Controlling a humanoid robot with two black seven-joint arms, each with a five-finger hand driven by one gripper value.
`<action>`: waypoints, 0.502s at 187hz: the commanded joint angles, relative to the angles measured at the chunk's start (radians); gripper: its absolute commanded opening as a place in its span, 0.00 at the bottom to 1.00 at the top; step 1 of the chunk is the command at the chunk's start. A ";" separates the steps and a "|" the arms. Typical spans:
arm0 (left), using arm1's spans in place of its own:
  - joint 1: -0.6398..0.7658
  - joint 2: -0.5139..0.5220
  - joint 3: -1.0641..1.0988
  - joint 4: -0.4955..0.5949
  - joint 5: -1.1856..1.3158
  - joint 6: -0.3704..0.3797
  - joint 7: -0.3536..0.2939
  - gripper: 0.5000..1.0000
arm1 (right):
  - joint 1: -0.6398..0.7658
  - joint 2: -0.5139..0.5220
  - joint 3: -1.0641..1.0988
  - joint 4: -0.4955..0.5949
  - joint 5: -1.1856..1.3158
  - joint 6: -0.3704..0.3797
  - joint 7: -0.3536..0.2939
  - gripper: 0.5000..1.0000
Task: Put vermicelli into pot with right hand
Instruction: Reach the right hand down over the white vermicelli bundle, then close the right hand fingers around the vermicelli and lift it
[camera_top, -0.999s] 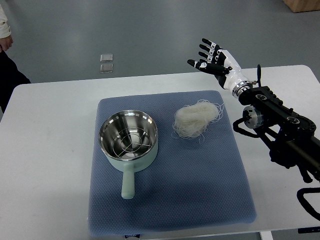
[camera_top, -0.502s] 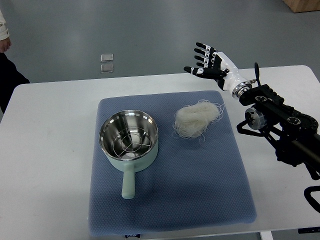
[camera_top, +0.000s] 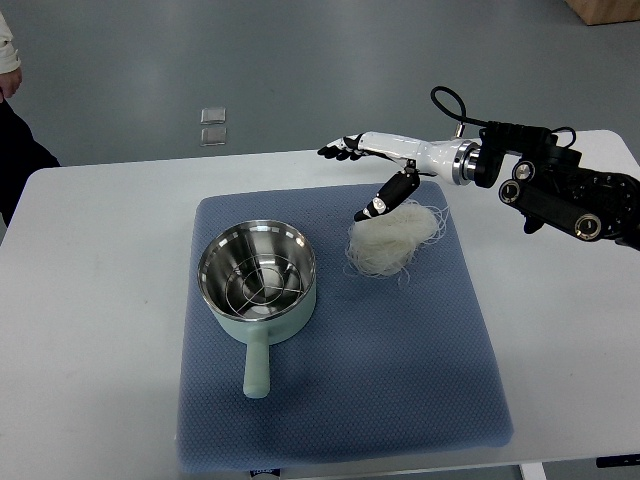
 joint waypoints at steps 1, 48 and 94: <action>0.001 0.000 -0.002 0.006 0.000 0.000 0.000 1.00 | 0.044 -0.016 -0.071 0.018 -0.053 0.007 0.009 0.85; 0.001 0.000 -0.002 0.007 0.000 0.000 0.000 1.00 | 0.075 -0.067 -0.172 0.064 -0.170 0.042 0.047 0.84; 0.001 0.000 -0.002 0.006 0.000 0.000 0.001 1.00 | 0.072 -0.064 -0.204 0.024 -0.245 0.024 0.038 0.83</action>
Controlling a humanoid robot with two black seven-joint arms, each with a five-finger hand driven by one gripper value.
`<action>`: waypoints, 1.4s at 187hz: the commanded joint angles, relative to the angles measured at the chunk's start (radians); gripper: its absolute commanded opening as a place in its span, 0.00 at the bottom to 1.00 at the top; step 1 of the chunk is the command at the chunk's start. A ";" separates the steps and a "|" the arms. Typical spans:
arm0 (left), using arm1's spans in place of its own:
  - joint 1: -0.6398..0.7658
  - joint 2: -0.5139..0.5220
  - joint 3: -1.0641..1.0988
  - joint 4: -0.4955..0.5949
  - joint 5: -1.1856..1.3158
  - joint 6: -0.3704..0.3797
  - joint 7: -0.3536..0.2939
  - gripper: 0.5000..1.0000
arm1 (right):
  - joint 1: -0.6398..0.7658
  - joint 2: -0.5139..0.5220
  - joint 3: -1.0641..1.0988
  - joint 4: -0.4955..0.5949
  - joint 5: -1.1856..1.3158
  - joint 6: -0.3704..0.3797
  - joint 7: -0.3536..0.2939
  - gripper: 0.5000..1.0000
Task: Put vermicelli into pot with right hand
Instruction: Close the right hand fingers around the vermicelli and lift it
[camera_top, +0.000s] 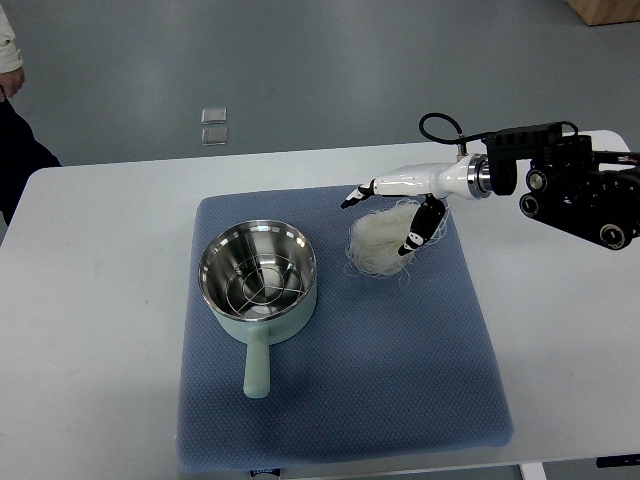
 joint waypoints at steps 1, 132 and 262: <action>0.000 0.000 0.000 -0.002 0.000 0.000 0.001 1.00 | -0.003 0.013 -0.023 -0.032 -0.021 -0.015 -0.008 0.83; -0.003 0.000 0.002 0.001 0.000 0.000 -0.001 1.00 | -0.049 0.154 -0.067 -0.216 -0.092 -0.095 0.000 0.68; -0.009 0.000 0.002 -0.009 0.000 0.000 0.001 1.00 | 0.058 0.136 -0.043 -0.249 -0.061 -0.173 0.043 0.00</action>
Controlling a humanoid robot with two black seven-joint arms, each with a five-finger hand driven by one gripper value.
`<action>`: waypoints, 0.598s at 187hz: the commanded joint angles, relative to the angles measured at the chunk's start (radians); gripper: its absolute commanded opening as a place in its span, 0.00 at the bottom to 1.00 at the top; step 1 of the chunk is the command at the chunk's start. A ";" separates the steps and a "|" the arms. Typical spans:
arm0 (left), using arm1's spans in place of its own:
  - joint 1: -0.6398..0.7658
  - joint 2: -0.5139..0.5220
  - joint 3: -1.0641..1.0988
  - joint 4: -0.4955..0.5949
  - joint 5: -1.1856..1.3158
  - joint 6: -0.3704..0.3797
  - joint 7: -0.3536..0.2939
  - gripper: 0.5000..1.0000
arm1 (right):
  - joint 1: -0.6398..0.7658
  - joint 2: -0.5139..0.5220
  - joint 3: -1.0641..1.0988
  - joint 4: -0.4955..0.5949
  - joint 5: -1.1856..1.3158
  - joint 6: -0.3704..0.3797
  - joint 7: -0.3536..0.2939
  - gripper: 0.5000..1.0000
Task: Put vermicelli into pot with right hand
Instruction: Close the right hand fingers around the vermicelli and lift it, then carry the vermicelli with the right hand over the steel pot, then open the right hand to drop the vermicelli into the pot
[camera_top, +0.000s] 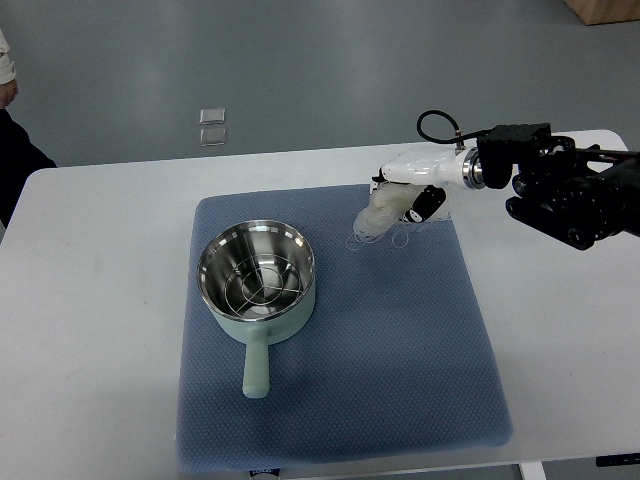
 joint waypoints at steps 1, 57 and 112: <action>0.000 0.000 0.000 -0.001 0.000 0.000 0.000 1.00 | 0.036 0.009 0.032 0.007 0.050 0.004 0.023 0.00; 0.000 0.000 0.000 -0.001 0.000 0.000 -0.001 1.00 | 0.131 0.095 0.101 0.108 0.130 0.041 0.058 0.00; 0.000 0.000 0.000 -0.001 0.000 0.002 0.000 1.00 | 0.144 0.250 0.095 0.135 0.128 0.052 0.102 0.00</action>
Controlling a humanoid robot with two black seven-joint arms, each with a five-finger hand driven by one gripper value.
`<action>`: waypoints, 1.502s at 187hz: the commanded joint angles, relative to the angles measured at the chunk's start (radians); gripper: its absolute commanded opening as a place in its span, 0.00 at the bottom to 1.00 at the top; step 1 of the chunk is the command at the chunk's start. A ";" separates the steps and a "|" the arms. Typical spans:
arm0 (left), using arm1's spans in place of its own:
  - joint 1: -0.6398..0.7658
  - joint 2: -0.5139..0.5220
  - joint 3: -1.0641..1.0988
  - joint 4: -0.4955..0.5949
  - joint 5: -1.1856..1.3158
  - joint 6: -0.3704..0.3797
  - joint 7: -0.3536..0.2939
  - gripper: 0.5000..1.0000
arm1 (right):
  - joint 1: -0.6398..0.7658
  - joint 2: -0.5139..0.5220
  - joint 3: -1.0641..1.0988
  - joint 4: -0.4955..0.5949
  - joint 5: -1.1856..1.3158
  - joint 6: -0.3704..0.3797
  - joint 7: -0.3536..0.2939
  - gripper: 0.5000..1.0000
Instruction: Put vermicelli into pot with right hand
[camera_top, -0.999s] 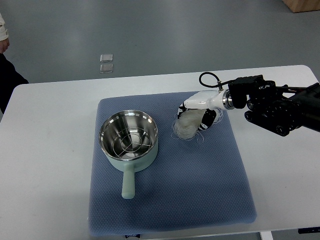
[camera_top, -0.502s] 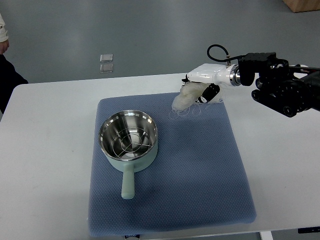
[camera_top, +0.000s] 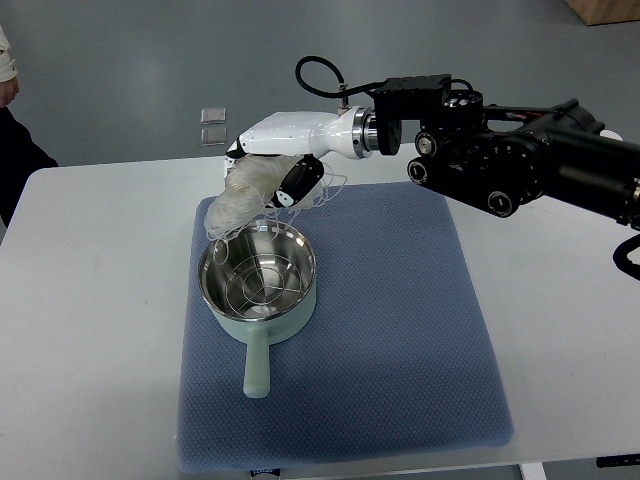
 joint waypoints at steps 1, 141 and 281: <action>0.000 0.000 0.000 0.000 0.000 0.002 0.000 1.00 | -0.009 0.054 -0.007 0.001 -0.003 0.002 0.008 0.00; -0.003 0.000 0.000 0.002 0.000 0.002 -0.001 1.00 | -0.055 0.021 -0.089 -0.010 -0.012 -0.027 0.008 0.71; -0.003 0.000 -0.003 0.006 0.000 0.003 -0.001 1.00 | -0.227 -0.206 0.340 -0.047 0.598 -0.035 -0.178 0.85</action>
